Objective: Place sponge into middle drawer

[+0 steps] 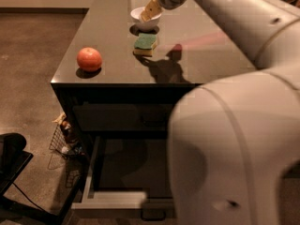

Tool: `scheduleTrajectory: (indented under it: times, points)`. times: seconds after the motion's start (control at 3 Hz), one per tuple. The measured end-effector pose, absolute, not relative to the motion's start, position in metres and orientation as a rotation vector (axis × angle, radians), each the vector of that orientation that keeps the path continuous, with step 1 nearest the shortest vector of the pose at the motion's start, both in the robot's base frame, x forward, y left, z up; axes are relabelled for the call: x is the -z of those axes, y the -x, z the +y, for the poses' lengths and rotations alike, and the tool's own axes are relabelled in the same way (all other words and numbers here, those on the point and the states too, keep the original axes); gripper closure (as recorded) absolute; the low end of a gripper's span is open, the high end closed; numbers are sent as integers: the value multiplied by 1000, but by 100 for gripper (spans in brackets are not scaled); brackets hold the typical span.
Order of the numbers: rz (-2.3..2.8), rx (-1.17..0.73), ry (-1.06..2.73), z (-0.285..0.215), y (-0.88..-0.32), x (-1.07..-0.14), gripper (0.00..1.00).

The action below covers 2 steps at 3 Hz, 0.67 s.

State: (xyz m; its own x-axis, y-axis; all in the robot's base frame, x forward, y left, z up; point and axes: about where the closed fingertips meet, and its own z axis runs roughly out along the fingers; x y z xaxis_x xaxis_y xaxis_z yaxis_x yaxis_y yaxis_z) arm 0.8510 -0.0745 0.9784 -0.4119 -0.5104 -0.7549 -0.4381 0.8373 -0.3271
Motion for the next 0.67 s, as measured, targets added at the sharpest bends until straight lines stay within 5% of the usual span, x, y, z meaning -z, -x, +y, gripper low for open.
scheduleTrajectory:
  times: [0.67]
  points:
    - [2162,54,531,-84,-861,-968,0]
